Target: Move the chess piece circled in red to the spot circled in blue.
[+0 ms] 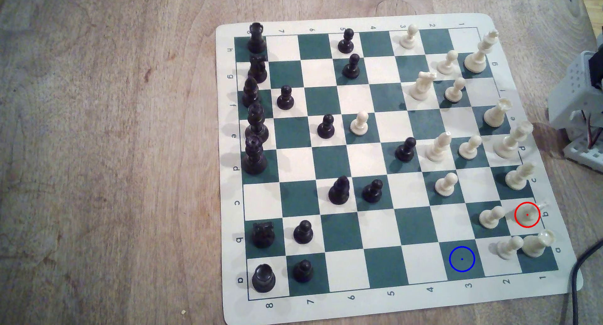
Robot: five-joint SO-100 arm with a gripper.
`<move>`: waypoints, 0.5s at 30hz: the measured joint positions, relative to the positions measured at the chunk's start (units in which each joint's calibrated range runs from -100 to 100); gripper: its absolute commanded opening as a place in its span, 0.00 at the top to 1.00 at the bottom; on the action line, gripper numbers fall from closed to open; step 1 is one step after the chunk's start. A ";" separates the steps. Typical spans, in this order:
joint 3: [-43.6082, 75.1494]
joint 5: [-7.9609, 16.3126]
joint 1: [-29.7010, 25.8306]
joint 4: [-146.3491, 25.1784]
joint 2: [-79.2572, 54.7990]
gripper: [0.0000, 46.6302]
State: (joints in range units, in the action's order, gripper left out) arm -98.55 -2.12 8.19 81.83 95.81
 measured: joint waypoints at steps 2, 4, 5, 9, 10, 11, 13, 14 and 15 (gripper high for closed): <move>0.00 -0.10 -0.52 0.48 0.00 1.00; 0.00 -0.29 -1.92 5.26 -0.08 1.00; 0.00 -0.34 -2.29 9.08 -0.08 1.00; 0.27 -0.34 -2.80 12.91 -0.08 1.00; 1.45 -0.34 -2.95 10.36 -0.17 1.00; 2.44 -0.34 -3.10 7.41 -0.08 1.00; 6.24 -0.34 -3.24 -3.11 -0.17 1.00; 7.05 -0.34 -3.24 -4.94 -0.17 1.00; 8.86 -0.34 -3.24 -7.41 -0.17 1.00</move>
State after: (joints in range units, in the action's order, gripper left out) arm -89.70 -2.47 4.94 74.42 95.64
